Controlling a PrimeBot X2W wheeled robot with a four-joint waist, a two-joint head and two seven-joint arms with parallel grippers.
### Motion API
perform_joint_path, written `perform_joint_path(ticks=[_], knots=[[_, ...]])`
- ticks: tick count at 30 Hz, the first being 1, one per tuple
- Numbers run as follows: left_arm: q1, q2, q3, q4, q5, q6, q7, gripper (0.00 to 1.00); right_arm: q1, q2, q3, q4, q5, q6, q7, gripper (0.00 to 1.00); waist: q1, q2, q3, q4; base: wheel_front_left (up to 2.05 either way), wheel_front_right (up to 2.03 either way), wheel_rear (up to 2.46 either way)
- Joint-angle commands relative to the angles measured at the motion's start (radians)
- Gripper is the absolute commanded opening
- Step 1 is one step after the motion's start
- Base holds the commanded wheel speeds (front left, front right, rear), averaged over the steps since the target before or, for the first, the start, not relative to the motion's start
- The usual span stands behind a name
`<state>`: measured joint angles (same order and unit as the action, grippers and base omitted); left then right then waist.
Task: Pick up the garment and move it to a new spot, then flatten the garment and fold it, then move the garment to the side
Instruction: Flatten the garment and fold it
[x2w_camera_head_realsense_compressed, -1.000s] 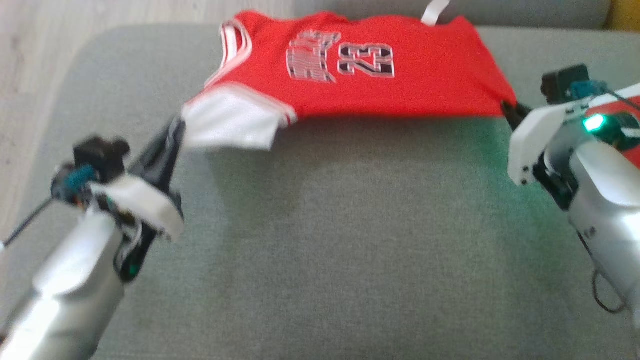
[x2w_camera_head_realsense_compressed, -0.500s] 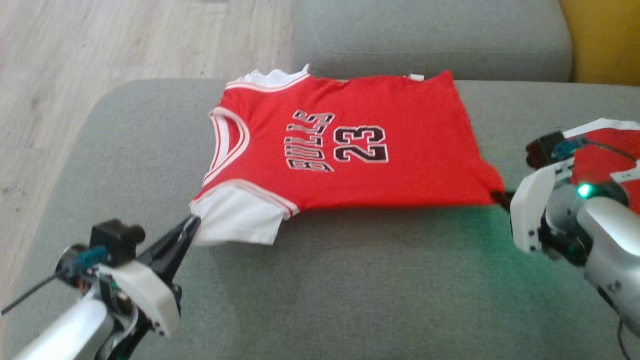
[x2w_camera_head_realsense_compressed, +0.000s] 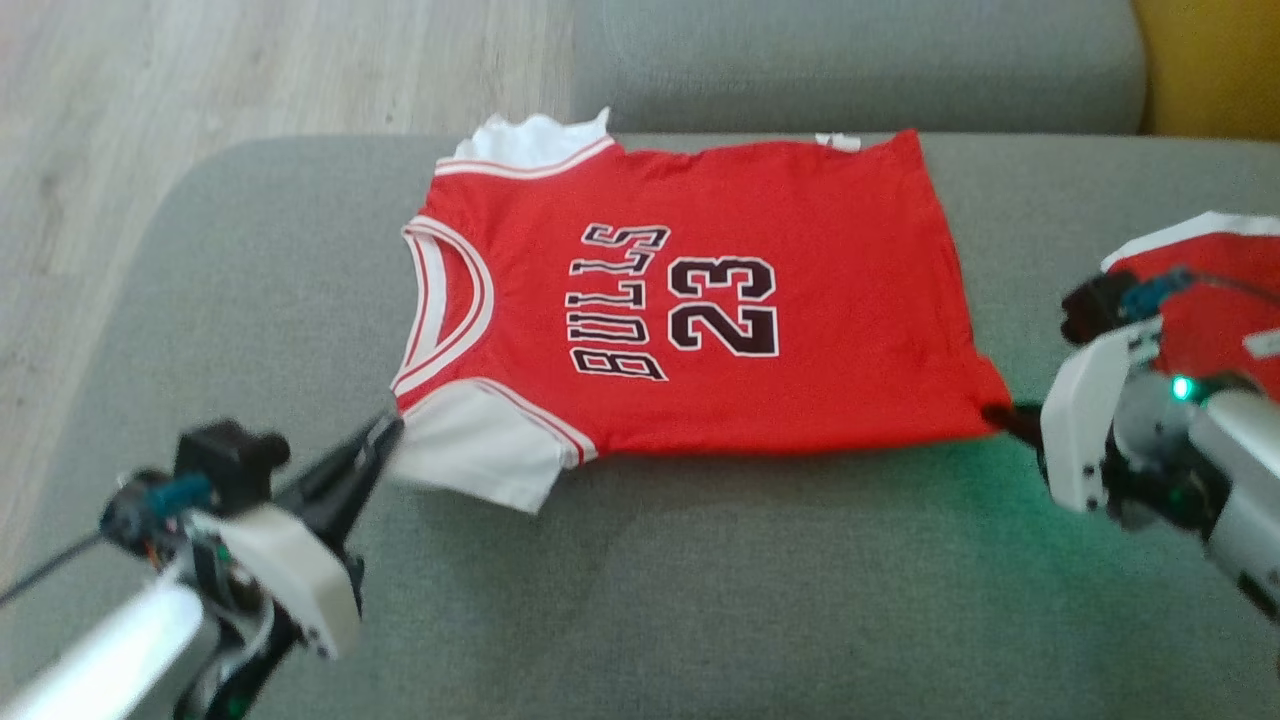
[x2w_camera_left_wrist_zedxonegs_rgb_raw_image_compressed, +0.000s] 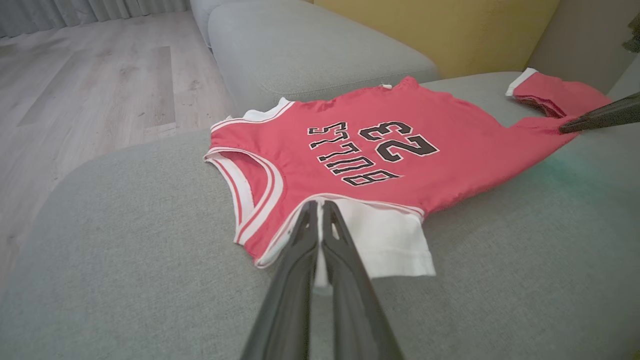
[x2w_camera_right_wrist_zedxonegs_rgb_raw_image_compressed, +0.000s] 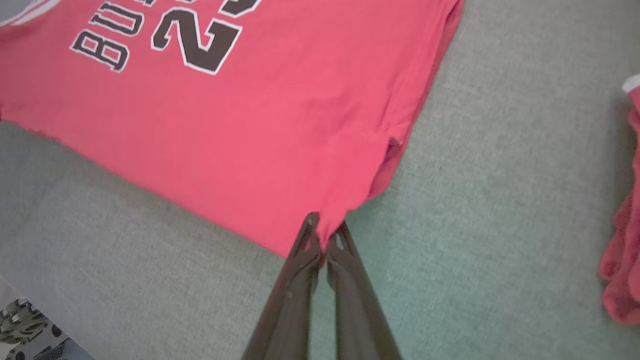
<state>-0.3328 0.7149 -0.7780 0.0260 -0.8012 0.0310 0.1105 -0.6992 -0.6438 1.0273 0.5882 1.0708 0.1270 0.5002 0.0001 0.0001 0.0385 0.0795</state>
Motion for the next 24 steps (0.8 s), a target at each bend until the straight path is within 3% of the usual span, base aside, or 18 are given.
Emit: perform_joint_path(ticks=[1,13,24], knots=[[-0.095,0.030,0.062,-0.011,0.005,-0.002,0.001,0.00,-0.046,-0.024,-0.020,-0.019,0.002,0.004,-0.014,0.00,-0.0001,-0.0001,0.025,0.002,0.00,0.00,0.00],[-0.385,-0.054,0.051,0.239,0.045,-0.100,0.060,0.00,-0.184,0.038,-0.059,0.064,-0.015,0.004,-0.026,0.00,-0.0001,-0.0001,0.163,0.012,0.00,0.00,0.00],[-0.594,-0.140,0.008,0.496,0.103,-0.142,0.038,0.00,-0.291,0.115,-0.062,0.163,-0.038,0.004,-0.077,0.00,-0.0001,-0.0001,0.241,-0.004,0.00,0.00,0.00]])
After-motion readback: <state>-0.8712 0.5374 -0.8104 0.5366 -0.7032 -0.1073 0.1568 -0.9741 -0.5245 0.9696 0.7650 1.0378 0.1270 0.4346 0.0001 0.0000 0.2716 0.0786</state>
